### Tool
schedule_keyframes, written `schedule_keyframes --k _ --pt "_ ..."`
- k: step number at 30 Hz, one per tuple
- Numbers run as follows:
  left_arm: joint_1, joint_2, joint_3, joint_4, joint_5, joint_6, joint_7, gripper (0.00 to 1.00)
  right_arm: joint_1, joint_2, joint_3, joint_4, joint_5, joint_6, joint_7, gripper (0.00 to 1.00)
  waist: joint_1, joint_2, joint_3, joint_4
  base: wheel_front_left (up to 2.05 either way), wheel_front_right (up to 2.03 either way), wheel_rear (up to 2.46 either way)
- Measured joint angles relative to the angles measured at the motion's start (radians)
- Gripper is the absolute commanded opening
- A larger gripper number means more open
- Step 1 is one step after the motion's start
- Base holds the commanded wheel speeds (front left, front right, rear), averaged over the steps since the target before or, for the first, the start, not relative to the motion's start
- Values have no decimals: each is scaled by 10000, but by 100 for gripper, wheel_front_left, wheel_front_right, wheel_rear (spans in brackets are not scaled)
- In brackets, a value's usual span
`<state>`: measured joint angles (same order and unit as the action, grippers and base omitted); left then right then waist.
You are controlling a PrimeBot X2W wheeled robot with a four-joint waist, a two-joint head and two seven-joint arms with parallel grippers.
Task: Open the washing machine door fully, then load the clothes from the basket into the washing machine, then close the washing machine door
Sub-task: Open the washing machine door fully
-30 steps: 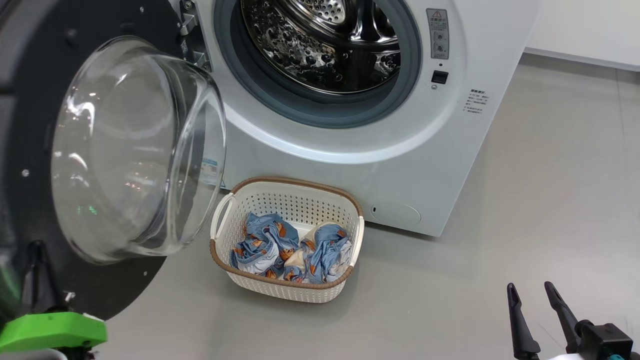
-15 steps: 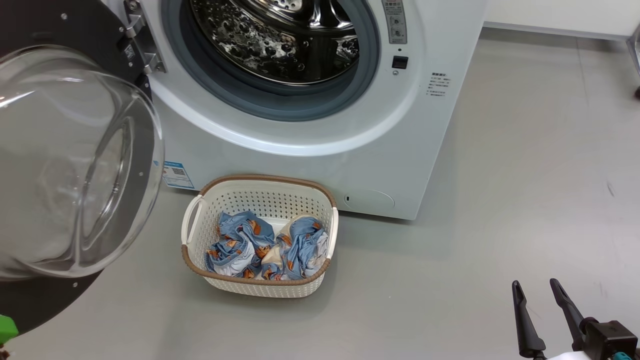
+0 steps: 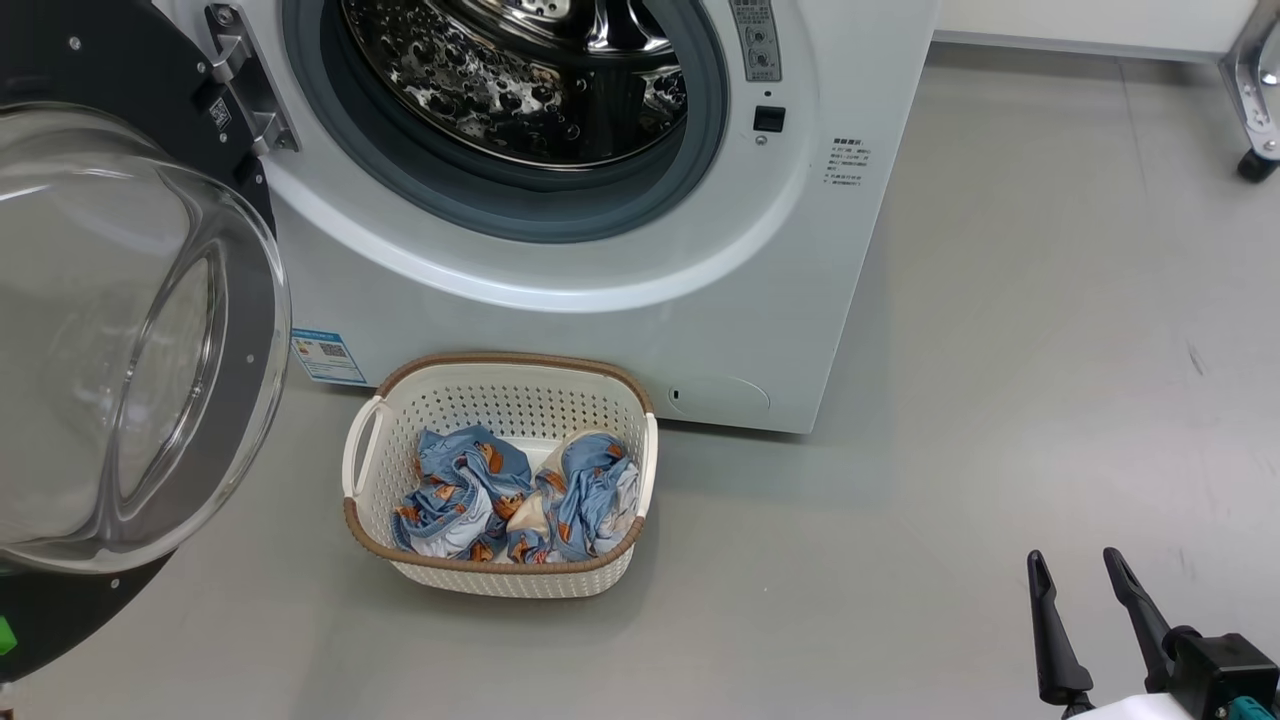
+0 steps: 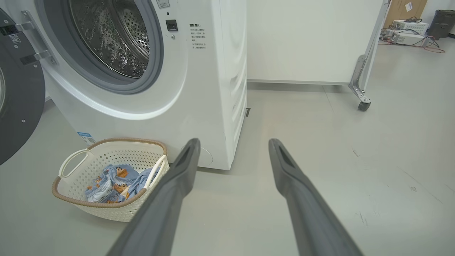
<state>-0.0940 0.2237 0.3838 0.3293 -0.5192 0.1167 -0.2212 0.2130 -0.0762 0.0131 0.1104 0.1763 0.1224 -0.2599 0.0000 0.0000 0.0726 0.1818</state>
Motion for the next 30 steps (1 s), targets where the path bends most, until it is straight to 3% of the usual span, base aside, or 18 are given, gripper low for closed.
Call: schedule_keyframes --k 9,12,13,14,15,16,21,26,30 --pt "-103 -272 -491 -932 140 -174 -115 2 2 105 -136 10 82 0 0 100 0 0 -242 132 0 0 0" --pt "-102 -267 -627 -1649 366 -297 -192 38 2 113 -33 33 90 0 0 100 0 0 -336 179 0 0 0" --pt "-102 -270 -662 -1900 374 -380 -198 45 0 115 21 33 90 0 0 100 0 0 -353 181 0 0 0" --pt "-101 -270 -719 -2128 380 -443 -224 65 -3 117 81 40 90 0 0 100 0 0 -364 170 0 0 0" --pt "-99 -276 -838 -2351 393 -568 -272 94 -10 117 136 48 90 0 0 100 0 0 -379 153 0 0 0" --pt "-95 -307 -1003 -2585 401 -721 -276 100 -20 115 201 63 90 0 0 100 0 0 -398 131 0 0 0" --pt "56 -775 -2182 -3279 522 -1557 -278 100 -114 117 466 94 92 0 0 100 0 0 -489 -56 0 0 0" --pt "894 -1191 -2828 -3294 497 -1937 -276 100 -375 113 913 88 92 0 0 100 0 0 -561 -361 0 0 0" --pt "1688 -1218 -3149 -3078 610 -1969 -276 100 -522 59 1149 -29 90 0 0 100 0 0 -589 -683 0 0 0"
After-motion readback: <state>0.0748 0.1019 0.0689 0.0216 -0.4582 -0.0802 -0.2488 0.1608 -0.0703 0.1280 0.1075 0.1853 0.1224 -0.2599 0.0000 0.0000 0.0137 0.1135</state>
